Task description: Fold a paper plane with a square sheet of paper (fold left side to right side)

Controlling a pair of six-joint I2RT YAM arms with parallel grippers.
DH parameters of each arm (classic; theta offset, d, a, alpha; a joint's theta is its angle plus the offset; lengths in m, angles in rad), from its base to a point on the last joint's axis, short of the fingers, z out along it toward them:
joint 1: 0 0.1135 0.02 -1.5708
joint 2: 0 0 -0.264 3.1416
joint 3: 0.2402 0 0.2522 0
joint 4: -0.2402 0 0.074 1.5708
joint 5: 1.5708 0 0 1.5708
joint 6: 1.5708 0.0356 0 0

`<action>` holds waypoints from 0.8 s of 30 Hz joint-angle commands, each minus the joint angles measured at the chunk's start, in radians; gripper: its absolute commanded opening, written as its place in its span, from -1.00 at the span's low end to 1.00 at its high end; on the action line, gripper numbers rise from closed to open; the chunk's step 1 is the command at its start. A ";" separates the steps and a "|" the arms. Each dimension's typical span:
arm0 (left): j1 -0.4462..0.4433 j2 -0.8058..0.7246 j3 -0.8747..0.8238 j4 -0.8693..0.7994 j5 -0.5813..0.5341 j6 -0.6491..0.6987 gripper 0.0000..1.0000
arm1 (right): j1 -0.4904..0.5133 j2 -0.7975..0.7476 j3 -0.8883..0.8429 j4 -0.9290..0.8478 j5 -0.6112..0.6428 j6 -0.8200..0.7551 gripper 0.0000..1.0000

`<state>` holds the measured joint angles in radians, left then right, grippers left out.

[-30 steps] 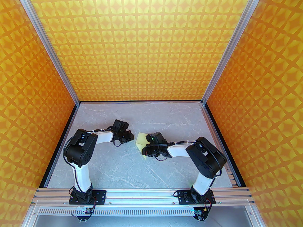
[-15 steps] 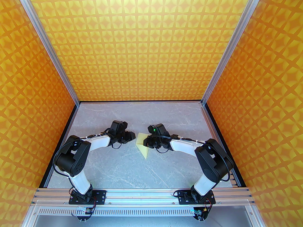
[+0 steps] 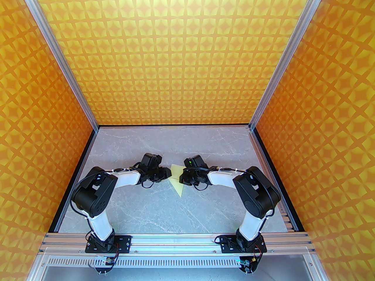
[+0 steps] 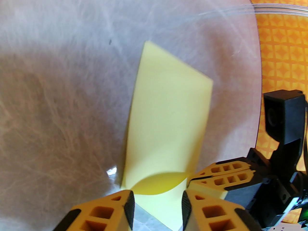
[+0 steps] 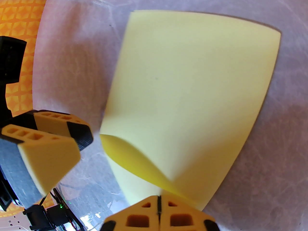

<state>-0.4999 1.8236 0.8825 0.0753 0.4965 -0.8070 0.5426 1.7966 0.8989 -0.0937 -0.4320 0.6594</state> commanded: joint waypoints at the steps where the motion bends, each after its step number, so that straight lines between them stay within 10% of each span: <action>1: -0.006 0.023 0.019 -0.004 -0.009 0.000 -0.24 | -0.003 0.015 0.003 0.005 0.023 -0.013 -0.97; 24: -0.028 -0.010 0.058 -0.121 -0.153 0.035 -0.21 | -0.003 -0.005 -0.031 -0.017 0.076 -0.006 -1.00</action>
<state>-0.5297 1.8389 0.9291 0.0051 0.4042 -0.8017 0.5426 1.8011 0.8879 -0.0906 -0.3992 0.6598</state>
